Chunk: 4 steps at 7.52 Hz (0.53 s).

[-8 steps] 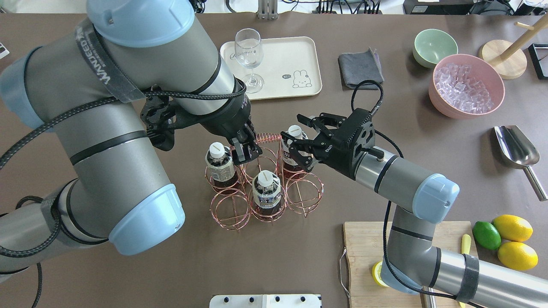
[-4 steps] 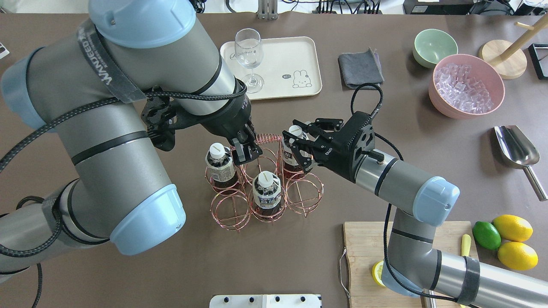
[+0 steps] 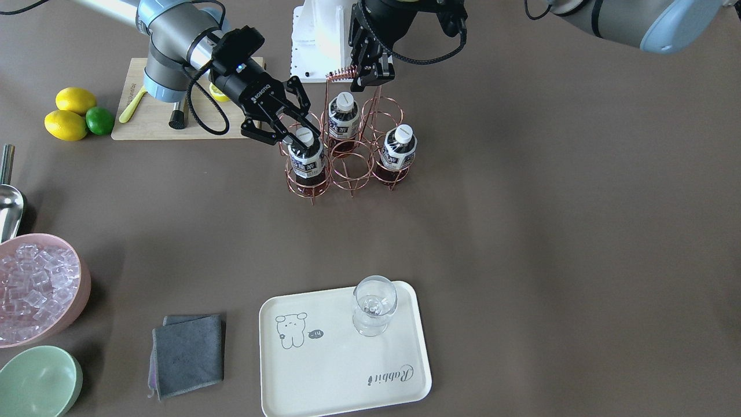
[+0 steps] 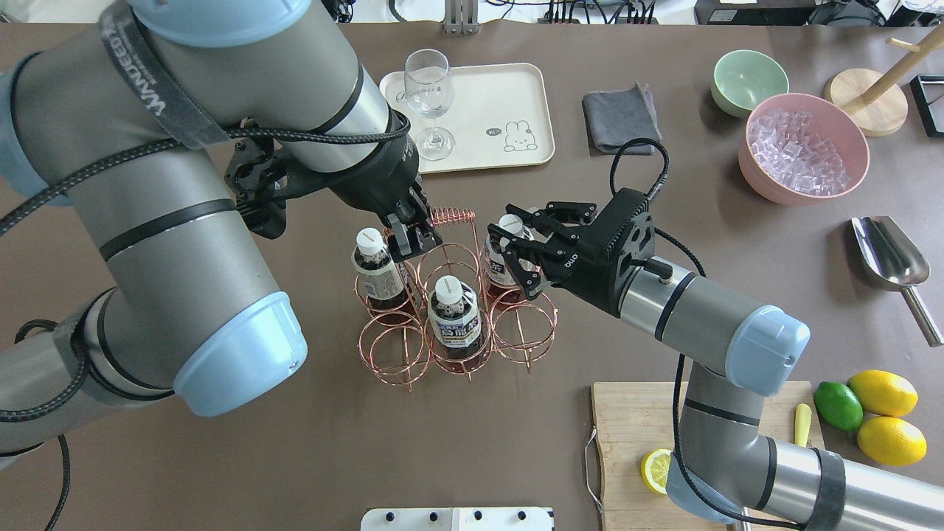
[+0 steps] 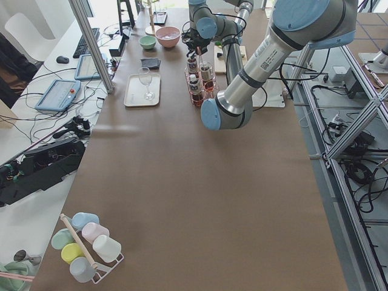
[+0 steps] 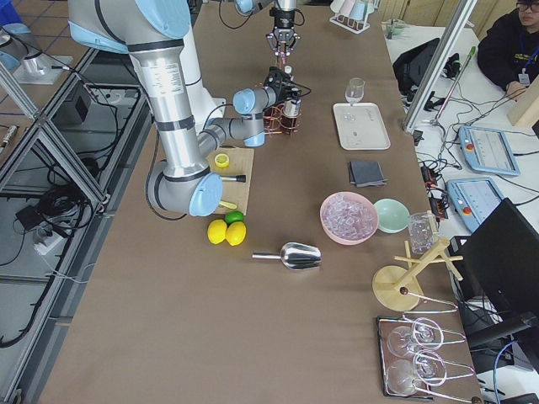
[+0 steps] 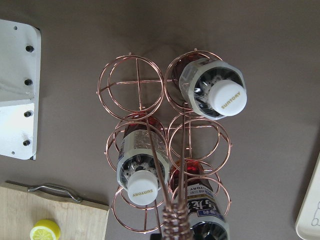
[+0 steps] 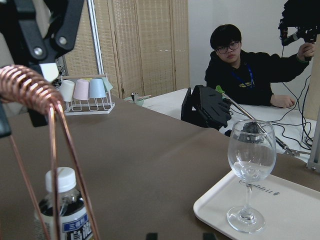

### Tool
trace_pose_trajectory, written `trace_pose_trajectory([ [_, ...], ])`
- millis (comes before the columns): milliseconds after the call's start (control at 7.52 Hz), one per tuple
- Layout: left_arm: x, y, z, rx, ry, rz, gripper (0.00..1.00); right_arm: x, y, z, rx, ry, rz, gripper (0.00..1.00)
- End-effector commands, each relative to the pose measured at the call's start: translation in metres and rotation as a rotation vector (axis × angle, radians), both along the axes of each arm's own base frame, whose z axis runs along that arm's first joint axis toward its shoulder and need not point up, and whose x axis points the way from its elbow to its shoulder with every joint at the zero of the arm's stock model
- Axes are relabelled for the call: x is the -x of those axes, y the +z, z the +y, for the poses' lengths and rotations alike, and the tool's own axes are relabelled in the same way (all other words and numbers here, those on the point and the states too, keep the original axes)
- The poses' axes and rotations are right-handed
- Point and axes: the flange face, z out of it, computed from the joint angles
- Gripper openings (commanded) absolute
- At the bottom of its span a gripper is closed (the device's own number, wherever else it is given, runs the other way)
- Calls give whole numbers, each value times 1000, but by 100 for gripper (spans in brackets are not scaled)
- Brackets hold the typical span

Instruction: Take tea from basket to plate

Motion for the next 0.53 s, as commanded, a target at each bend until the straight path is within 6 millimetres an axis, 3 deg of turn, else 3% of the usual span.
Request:
trace_pose_trajectory([
  [0,13,-2,-7,6,-18,-5,0,-27,-34,11,40,-11,3,0],
  [399,15,-2,-8,5,-20,-5,0,-36,-46,15,60,-19,-9,0],
])
